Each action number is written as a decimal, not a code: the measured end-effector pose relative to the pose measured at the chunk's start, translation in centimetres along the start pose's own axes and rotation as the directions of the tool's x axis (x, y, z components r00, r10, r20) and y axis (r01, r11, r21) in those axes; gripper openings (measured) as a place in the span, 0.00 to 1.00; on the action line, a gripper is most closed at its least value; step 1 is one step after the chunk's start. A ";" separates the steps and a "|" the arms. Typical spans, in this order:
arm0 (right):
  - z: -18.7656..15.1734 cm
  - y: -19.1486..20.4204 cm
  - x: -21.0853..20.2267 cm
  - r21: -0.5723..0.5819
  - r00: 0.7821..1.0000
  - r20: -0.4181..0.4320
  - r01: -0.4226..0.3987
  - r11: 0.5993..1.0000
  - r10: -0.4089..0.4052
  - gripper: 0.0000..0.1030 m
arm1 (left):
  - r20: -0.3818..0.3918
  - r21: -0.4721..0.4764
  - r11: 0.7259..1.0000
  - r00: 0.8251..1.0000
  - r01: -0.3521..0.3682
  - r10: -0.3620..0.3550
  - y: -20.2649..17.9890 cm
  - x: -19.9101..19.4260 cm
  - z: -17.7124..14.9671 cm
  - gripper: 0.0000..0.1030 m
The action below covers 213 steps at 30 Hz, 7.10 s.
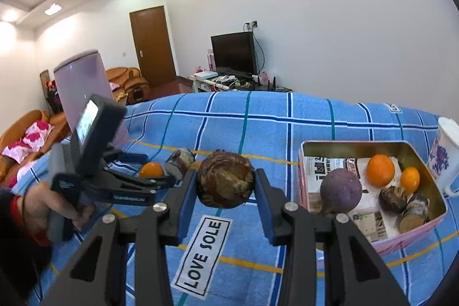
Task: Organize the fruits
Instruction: 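Carry the brown fruit and the orange over the pink tin, then lower the brown fruit and orange into the pink tin and open both tools, then withdraw both open tools from the tin toward the remaining fruits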
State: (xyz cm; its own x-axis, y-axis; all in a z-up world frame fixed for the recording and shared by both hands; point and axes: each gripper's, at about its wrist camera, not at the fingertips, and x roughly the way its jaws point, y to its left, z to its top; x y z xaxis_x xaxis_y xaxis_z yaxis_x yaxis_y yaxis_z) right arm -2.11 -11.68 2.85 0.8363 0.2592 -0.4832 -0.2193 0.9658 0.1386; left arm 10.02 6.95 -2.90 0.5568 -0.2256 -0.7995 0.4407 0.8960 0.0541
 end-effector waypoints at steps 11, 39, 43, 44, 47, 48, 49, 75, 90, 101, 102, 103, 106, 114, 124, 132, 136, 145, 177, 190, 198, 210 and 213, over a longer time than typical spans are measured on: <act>-1.6 1.4 0.3 -0.063 0.998 0.055 -0.005 0.998 0.008 0.41 | 0.105 -0.139 0.987 0.990 -0.083 0.098 1.3 -2.6 -0.9 0.36; -3.2 3.5 -2.7 -0.095 0.990 0.138 0.045 0.994 -0.032 0.41 | 0.235 -0.304 0.916 0.911 -0.262 0.339 -4.5 -8.3 -4.8 0.36; -3.3 3.4 -3.2 -0.096 0.988 0.147 0.055 0.994 -0.040 0.41 | 0.247 -0.305 0.917 0.908 -0.259 0.339 -5.4 -8.8 -5.2 0.36; -3.3 3.4 -3.3 -0.098 0.988 0.148 0.055 0.994 -0.040 0.41 | 0.251 -0.304 0.917 0.906 -0.260 0.340 -5.6 -8.9 -5.3 0.36; -3.4 3.2 -3.5 -0.098 0.989 0.146 0.051 0.994 -0.036 0.41 | 0.255 -0.303 0.918 0.906 -0.257 0.338 -6.1 -9.1 -5.4 0.36; -3.4 3.1 -3.5 -0.097 0.989 0.142 0.049 0.994 -0.035 0.41 | 0.254 -0.301 0.919 0.907 -0.256 0.336 -6.2 -9.1 -5.4 0.36; -3.4 3.1 -3.6 -0.095 0.989 0.141 0.048 0.994 -0.034 0.41 | 0.254 -0.299 0.919 0.907 -0.257 0.336 -6.4 -9.2 -5.4 0.36; -4.4 -2.7 -7.2 -0.025 0.980 0.162 0.118 0.993 -0.112 0.41 | 0.283 -0.225 0.954 0.924 -0.196 0.257 -12.6 -9.2 -4.6 0.36; -3.7 -8.8 -7.9 0.088 0.957 0.143 0.241 0.967 -0.252 0.41 | 0.333 -0.167 0.978 0.926 -0.127 0.177 -17.3 -8.8 -1.8 0.36; -2.6 -13.3 -8.3 0.109 0.921 0.147 0.346 0.932 -0.360 0.42 | 0.360 -0.125 0.989 0.925 -0.076 0.117 -21.6 -7.5 1.1 0.36; -2.5 -13.8 -8.1 0.111 0.918 0.142 0.356 0.928 -0.369 0.42 | 0.358 -0.122 0.990 0.927 -0.072 0.112 -21.9 -7.2 1.4 0.36; -2.3 -14.1 -8.0 0.112 0.916 0.138 0.363 0.925 -0.376 0.42 | 0.357 -0.122 0.990 0.927 -0.071 0.110 -22.1 -7.0 1.6 0.36; -2.1 -15.0 -7.5 0.114 0.915 0.122 0.373 0.921 -0.386 0.42 | 0.353 -0.121 0.991 0.930 -0.063 0.103 -23.0 -6.3 2.3 0.36; -1.2 -16.3 -6.2 0.095 0.906 0.107 0.401 0.911 -0.410 0.42 | 0.350 -0.121 0.991 0.932 -0.054 0.093 -24.5 -4.9 3.9 0.36; -0.5 -17.6 -4.0 0.078 0.926 0.071 0.366 0.927 -0.371 0.42 | 0.322 -0.117 0.991 0.942 -0.063 0.098 -25.5 -2.6 5.0 0.36; -0.1 -17.4 -2.6 0.033 0.940 0.038 0.338 0.941 -0.339 0.42 | 0.306 -0.125 0.990 0.946 -0.071 0.107 -25.4 -1.9 5.5 0.36; 0.0 -17.6 -2.3 0.039 0.945 0.024 0.325 0.945 -0.326 0.42 | 0.296 -0.132 0.989 0.949 -0.074 0.110 -25.3 -1.6 5.6 0.36; 0.0 -17.6 -1.6 0.030 0.958 -0.004 0.288 0.957 -0.288 0.43 | 0.282 -0.150 0.985 0.952 -0.081 0.121 -24.7 -1.3 5.7 0.36; -1.5 -18.4 -11.1 0.278 0.823 0.437 0.260 0.925 -0.363 1.00 | 0.476 -0.311 0.921 0.800 -0.236 0.366 -21.3 -6.7 2.5 0.99; -2.0 -15.3 -12.2 0.213 0.781 0.472 0.349 0.913 -0.409 1.00 | 0.481 -0.323 0.905 0.775 -0.278 0.410 -19.8 -8.6 0.5 0.99; -2.5 -14.8 -12.8 0.228 0.767 0.462 0.382 0.896 -0.445 1.00 | 0.446 -0.345 0.897 0.792 -0.277 0.416 -17.5 -9.1 -0.8 0.99; -3.0 -11.4 -13.0 0.197 0.773 0.444 0.408 0.891 -0.452 1.00 | 0.435 -0.326 0.910 0.814 -0.256 0.385 -14.3 -10.5 -2.3 0.99; -3.1 -9.8 -13.0 0.171 0.773 0.456 0.412 0.895 -0.442 1.00 | 0.415 -0.334 0.909 0.826 -0.251 0.381 -12.8 -10.5 -2.5 0.99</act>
State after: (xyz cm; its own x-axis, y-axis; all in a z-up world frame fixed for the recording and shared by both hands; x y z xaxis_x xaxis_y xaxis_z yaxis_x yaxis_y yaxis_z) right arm -12.39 -24.44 5.08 0.9721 -0.2311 -0.0406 0.2335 0.9696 0.0727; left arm -3.23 -1.22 3.34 0.9201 -0.0040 -0.3916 0.0257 0.9984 0.0501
